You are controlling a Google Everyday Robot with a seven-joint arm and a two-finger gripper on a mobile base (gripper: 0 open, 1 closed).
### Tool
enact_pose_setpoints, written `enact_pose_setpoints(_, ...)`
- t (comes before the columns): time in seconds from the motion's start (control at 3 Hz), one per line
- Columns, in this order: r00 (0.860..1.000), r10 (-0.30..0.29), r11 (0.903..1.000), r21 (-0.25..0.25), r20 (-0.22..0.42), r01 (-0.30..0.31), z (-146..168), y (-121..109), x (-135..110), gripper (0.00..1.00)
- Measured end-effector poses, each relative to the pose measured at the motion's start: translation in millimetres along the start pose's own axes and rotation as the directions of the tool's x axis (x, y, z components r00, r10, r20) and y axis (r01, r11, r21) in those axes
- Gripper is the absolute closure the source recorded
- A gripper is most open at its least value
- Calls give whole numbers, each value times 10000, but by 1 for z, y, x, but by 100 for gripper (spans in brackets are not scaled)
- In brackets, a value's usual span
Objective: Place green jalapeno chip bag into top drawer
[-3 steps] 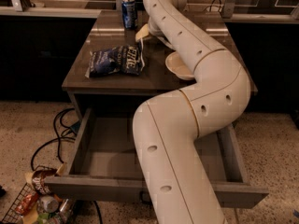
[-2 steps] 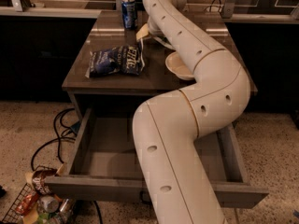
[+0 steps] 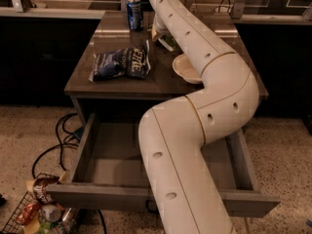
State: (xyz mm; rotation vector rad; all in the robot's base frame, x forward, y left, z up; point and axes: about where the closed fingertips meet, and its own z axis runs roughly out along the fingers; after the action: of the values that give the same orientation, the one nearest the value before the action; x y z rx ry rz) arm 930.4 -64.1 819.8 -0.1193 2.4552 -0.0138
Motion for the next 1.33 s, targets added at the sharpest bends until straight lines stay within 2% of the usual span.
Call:
enact_pose_setpoints(0.33, 10000, -1, 10000, -2, 1, 1, -5, 0, -2, 100)
enact_pose_setpoints(1.0, 10000, 2, 10000, 3, 4, -2, -5, 0, -2, 100)
enact_pose_setpoints(1.33, 9968, 394, 9953, 857, 701, -454, -45, -55, -23, 100)
